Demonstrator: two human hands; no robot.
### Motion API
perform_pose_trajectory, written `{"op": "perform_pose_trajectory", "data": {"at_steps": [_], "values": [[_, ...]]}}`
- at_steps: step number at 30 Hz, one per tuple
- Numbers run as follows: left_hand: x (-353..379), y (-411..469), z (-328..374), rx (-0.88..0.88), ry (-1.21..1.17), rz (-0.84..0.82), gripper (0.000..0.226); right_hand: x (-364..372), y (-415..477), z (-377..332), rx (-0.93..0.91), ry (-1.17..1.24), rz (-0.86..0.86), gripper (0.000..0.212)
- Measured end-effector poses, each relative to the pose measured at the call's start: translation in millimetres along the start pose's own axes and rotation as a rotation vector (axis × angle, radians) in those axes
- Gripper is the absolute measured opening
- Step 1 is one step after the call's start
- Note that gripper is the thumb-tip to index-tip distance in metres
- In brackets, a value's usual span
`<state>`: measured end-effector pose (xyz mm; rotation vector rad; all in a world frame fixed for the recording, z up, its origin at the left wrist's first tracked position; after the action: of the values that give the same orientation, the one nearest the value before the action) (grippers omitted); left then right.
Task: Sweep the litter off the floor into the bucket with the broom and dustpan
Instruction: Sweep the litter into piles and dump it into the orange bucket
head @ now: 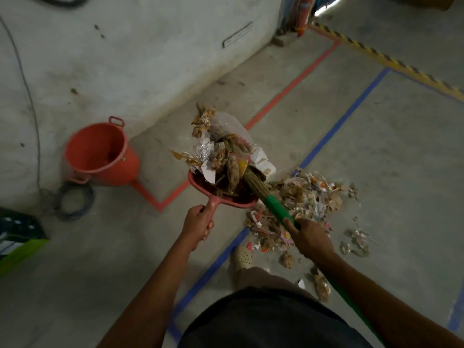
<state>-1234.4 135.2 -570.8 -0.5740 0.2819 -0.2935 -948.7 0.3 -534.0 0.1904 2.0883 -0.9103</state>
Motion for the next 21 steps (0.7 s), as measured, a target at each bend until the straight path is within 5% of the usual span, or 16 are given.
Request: {"op": "perform_pose_trajectory", "data": {"at_steps": [21], "values": [[-349,159,36,-0.046,-0.153,0.304,0.055,95,180,-402,-0.281,-0.25,-0.129,0.051]]}}
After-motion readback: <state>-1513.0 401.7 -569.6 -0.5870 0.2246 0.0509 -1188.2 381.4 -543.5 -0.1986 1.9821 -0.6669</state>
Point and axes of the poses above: each hand's wrist, its own y-axis towards the middle knuckle, its own x-axis out of the palm, z = x × y, the point moved 10 cm from there along y, towards the middle knuckle
